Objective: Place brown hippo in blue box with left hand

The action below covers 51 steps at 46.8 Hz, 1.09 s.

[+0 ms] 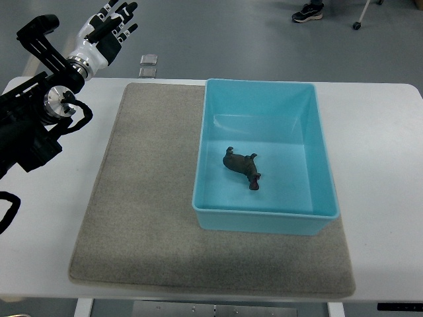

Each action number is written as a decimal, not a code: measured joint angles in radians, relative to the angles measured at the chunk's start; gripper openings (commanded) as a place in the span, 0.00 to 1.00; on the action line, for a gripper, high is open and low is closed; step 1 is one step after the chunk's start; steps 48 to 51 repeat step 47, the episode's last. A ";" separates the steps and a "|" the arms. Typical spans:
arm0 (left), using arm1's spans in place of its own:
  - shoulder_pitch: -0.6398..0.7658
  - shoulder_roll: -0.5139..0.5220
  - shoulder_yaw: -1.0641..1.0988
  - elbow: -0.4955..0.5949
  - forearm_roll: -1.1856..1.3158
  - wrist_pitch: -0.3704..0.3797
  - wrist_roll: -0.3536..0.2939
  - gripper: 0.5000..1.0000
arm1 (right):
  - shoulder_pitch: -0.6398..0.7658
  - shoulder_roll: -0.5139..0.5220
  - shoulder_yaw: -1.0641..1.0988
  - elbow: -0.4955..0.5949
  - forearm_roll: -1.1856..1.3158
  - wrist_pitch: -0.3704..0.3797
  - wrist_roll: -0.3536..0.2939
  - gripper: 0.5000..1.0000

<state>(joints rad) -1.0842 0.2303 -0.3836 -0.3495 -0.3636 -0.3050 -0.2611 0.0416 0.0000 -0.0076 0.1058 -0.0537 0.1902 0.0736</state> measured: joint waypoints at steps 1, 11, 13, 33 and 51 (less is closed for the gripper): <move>0.003 0.000 0.000 0.000 -0.003 0.000 0.000 0.99 | 0.000 0.000 0.000 0.000 0.000 0.000 0.000 0.87; 0.019 -0.006 0.001 -0.001 0.004 0.001 -0.007 0.99 | 0.000 0.000 0.000 0.000 0.000 0.000 0.000 0.87; 0.019 -0.006 0.001 -0.002 0.004 0.001 -0.008 0.99 | 0.000 0.000 0.000 0.000 0.000 0.000 0.000 0.87; 0.021 -0.006 -0.002 -0.002 0.005 -0.007 -0.009 0.99 | 0.000 0.000 0.000 0.000 0.000 0.000 0.000 0.87; 0.021 -0.006 -0.015 -0.001 0.003 -0.008 -0.009 0.99 | 0.000 0.000 0.000 0.000 0.000 0.000 0.000 0.87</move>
